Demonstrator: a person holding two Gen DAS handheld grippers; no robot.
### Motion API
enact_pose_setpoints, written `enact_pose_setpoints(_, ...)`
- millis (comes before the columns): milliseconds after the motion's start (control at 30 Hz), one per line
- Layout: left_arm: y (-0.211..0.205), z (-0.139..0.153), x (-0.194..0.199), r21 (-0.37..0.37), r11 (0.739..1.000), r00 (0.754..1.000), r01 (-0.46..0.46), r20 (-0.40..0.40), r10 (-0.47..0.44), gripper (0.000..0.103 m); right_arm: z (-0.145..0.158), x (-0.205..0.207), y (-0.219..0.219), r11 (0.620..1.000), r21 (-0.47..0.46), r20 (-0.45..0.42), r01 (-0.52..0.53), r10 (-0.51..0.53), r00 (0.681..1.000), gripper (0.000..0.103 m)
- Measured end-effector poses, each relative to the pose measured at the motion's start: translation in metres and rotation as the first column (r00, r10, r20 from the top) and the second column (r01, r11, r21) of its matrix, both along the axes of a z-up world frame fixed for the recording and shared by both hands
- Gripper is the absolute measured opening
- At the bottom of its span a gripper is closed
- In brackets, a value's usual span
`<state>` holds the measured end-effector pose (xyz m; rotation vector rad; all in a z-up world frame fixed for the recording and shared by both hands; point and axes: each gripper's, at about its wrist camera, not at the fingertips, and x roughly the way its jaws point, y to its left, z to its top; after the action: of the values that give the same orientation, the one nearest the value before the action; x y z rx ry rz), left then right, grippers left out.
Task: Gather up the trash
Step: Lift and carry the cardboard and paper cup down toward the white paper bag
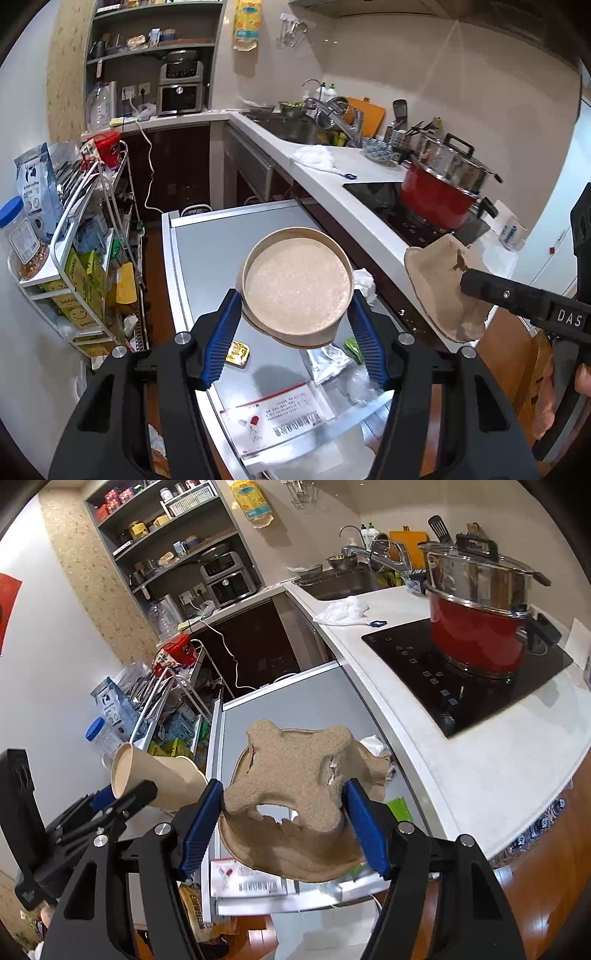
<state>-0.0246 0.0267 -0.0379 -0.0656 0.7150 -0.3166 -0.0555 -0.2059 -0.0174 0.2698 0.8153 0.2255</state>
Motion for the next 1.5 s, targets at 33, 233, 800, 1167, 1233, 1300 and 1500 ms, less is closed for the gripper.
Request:
enact_pose_setpoints(33, -0.001, 0.002, -0.004, 0.001, 1.000, 1.000, 0.006, 0.002, -0.006, 0.060, 0.001, -0.005, -0.002, 1.000, 0.002, 0.001, -0.005, 0.005, 1.000, 0.067)
enact_pose_setpoints(233, -0.008, 0.002, -0.036, 0.019, 0.999, 0.999, 0.051, -0.001, -0.051, 0.060, -0.003, -0.036, -0.014, 0.999, 0.018, -0.006, -0.040, 0.040, 0.999, 0.067)
enact_pose_setpoints(800, -0.037, -0.049, -0.111, 0.061, 0.988, 0.981, 0.141, -0.144, -0.132, 0.059, -0.070, -0.097, -0.035, 0.994, 0.002, -0.195, -0.108, 0.106, 0.975, 0.067)
enact_pose_setpoints(1167, -0.047, -0.105, -0.133, 0.133, 0.980, 0.964, 0.150, -0.240, -0.115, 0.059, -0.140, -0.110, -0.027, 0.988, 0.016, -0.346, -0.153, 0.149, 0.926, 0.067)
enact_pose_setpoints(1233, -0.048, -0.118, -0.134, 0.137, 0.978, 0.958, 0.155, -0.261, -0.115, 0.059, -0.158, -0.110, -0.023, 0.987, 0.011, -0.375, -0.163, 0.155, 0.914, 0.067)
enact_pose_setpoints(1300, -0.050, -0.135, -0.133, 0.147, 0.977, 0.950, 0.157, -0.294, -0.108, 0.059, -0.175, -0.109, -0.021, 0.984, -0.009, -0.397, -0.176, 0.158, 0.904, 0.067)
enact_pose_setpoints(1500, -0.054, -0.181, -0.134, 0.181, 0.969, 0.924, 0.165, -0.372, -0.088, 0.058, -0.228, -0.101, -0.018, 0.986, 0.007, -0.490, -0.166, 0.148, 0.859, 0.067)
